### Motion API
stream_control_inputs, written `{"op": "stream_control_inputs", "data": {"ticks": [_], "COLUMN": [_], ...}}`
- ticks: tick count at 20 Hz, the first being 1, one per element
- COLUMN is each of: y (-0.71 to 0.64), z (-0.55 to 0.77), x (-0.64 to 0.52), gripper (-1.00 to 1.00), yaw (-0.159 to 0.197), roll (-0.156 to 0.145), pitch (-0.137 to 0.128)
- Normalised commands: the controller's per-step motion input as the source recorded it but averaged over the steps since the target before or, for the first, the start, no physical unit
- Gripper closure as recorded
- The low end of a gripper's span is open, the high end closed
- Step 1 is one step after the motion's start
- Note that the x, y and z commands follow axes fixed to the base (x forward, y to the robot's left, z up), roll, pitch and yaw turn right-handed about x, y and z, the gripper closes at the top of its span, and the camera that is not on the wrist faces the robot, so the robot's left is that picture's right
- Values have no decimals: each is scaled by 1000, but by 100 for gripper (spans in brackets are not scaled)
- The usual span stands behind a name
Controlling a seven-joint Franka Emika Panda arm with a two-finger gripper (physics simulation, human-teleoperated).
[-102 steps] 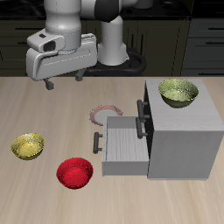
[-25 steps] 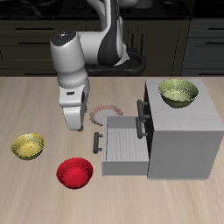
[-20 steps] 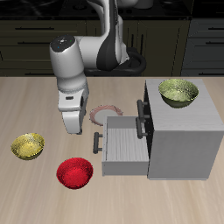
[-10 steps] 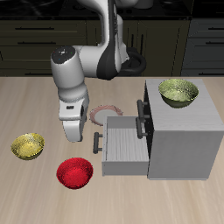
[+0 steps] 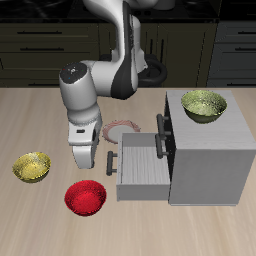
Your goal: Close the bottom drawer of the white cabinet
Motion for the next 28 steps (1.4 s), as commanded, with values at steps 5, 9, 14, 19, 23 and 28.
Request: {"op": "stream_control_inputs", "data": {"ticks": [5,9,14,19,23,28], "y": [-39,4,-28,90,65,117], "z": [-157,-159,-182,-137,-98,-32], "x": [6,-2,16,142,177,175], "gripper": [-100,-100,-100,-100,-100,-100], "yaw": [13,-1,17,14,-27,17], "roll": [2,6,-1,27,27,25], "pitch": [15,3,-3,-68,-45,-77]}}
